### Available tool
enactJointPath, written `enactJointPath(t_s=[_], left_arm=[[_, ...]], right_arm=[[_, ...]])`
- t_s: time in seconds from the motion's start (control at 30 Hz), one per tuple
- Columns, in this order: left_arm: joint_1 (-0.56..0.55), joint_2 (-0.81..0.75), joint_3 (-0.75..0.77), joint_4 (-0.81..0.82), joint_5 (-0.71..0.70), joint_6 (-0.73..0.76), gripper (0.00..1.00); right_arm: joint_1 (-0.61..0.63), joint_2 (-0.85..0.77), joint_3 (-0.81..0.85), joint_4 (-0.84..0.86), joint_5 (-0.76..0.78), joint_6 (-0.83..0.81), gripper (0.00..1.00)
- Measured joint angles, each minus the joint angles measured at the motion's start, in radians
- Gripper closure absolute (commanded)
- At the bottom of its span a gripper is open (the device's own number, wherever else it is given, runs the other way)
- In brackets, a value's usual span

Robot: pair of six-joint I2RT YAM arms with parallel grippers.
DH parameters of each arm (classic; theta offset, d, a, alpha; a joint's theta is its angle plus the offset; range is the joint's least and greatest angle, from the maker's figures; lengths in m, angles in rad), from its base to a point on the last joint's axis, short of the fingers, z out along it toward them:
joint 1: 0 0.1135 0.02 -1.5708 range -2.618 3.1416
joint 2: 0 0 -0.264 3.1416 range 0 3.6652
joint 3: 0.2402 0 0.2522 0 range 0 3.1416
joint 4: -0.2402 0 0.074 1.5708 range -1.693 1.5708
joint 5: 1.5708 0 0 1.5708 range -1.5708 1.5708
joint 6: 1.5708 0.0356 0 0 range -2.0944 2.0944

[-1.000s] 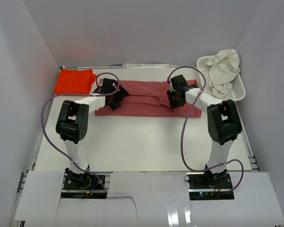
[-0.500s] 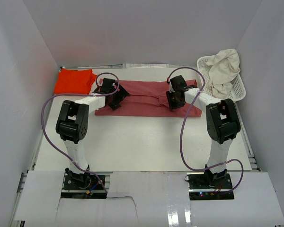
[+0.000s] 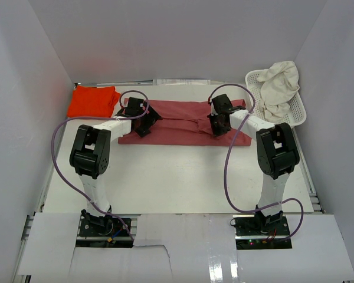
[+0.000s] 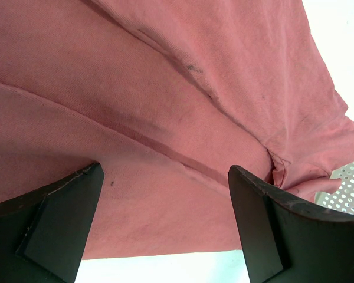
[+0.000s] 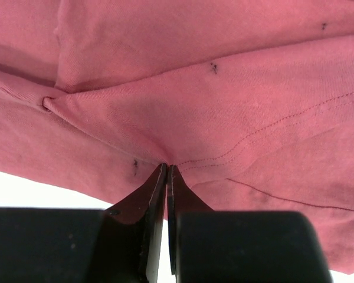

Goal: Fold and stack the t-shirts
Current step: Fold the other side of the tshirt into a rectangle

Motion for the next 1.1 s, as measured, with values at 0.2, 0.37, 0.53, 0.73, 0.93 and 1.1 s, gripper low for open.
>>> enactJointPath(t_s=[0.2, 0.37, 0.53, 0.73, 0.93, 1.1], left_arm=[[0.000, 0.002, 0.003, -0.003, 0.000, 0.000, 0.02], [0.000, 0.002, 0.005, -0.007, 0.000, 0.000, 0.02], [0.000, 0.002, 0.005, -0.007, 0.000, 0.001, 0.02], [0.000, 0.003, 0.005, -0.007, 0.000, 0.004, 0.02], [0.000, 0.003, 0.005, -0.006, 0.000, 0.008, 0.02], [0.000, 0.003, 0.005, -0.006, 0.001, 0.016, 0.02]], right_arm=[[0.000, 0.040, 0.099, -0.034, 0.003, -0.009, 0.92], [0.000, 0.142, 0.308, -0.071, -0.007, -0.035, 0.92], [0.000, 0.289, 0.560, -0.115, -0.022, -0.061, 0.50], [0.002, 0.335, 0.618, -0.112, -0.005, -0.079, 0.48], [0.002, 0.115, 0.337, -0.024, 0.010, -0.078, 0.43], [0.002, 0.003, 0.289, -0.012, 0.027, -0.042, 0.44]])
